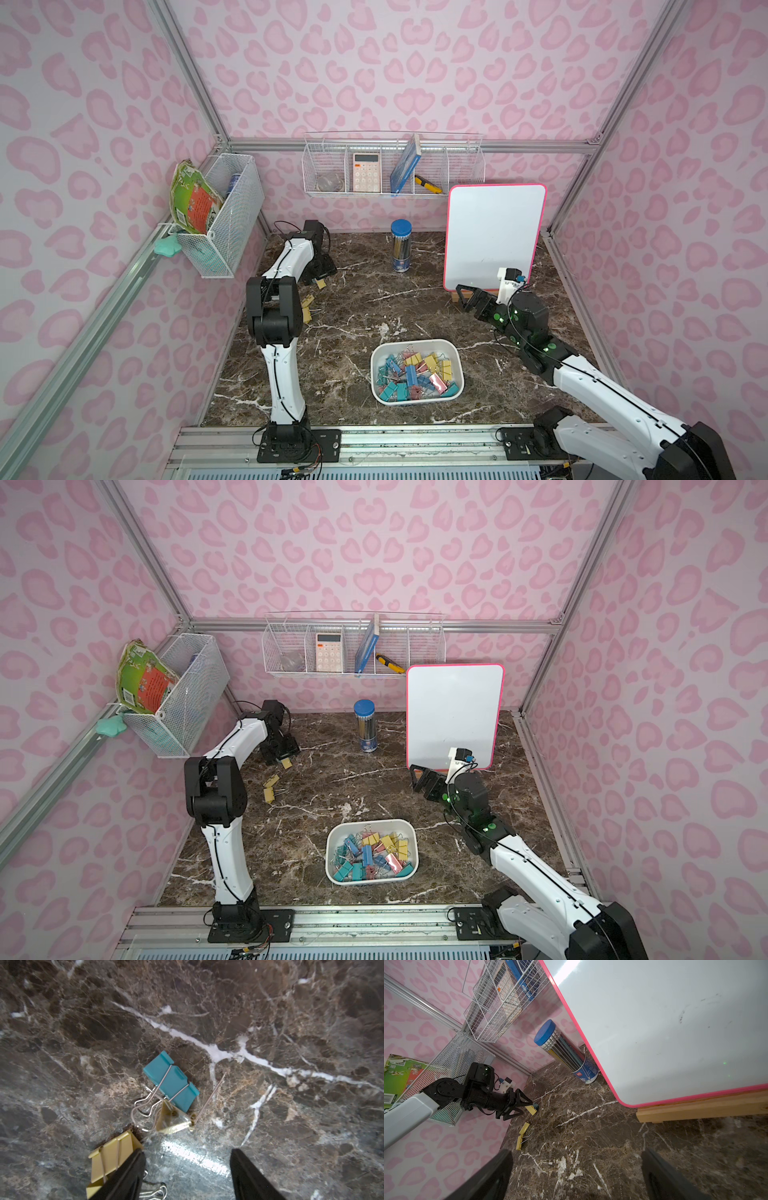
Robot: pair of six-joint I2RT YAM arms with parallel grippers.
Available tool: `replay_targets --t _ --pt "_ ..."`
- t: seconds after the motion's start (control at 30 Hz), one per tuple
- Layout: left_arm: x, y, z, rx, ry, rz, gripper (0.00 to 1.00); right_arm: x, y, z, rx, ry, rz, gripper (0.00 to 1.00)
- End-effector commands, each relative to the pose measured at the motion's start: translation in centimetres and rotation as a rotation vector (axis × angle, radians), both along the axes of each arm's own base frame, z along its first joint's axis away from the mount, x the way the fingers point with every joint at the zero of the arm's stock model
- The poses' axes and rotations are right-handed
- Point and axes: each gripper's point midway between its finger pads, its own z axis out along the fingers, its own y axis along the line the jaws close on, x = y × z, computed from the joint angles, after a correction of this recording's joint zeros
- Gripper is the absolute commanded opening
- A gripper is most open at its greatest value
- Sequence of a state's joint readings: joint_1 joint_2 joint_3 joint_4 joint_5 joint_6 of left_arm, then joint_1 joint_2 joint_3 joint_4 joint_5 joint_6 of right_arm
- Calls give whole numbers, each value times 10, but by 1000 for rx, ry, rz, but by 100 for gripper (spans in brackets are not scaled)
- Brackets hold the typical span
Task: Put the binder clips in the storage box
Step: Pick up the binder clip at the center of the board.
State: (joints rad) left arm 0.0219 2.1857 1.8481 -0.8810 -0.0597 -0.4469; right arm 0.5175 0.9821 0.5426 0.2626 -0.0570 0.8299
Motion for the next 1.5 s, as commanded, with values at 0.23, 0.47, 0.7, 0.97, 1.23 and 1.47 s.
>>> replay_targets --t 0.23,0.47,0.7,0.97,1.23,1.47 --pt "7 10 -13 -6 24 7 54 1 -3 7 -2 -22 -17 99" --pt "12 8 -18 -41 26 7 42 1 -3 8 -3 -21 -18 98" --pt "11 2 -13 -78 16 9 29 2 -2 9 2 -19 -18 99" --pt "3 -17 20 -184 -43 -9 24 2 1 9 9 -17 -10 98" --pt "-16 -65 86 -412 -172 -100 24 5 7 11 5 -19 7 98" --pt "-62 -140 157 -578 -273 -364 24 10 14 10 6 -17 21 99"
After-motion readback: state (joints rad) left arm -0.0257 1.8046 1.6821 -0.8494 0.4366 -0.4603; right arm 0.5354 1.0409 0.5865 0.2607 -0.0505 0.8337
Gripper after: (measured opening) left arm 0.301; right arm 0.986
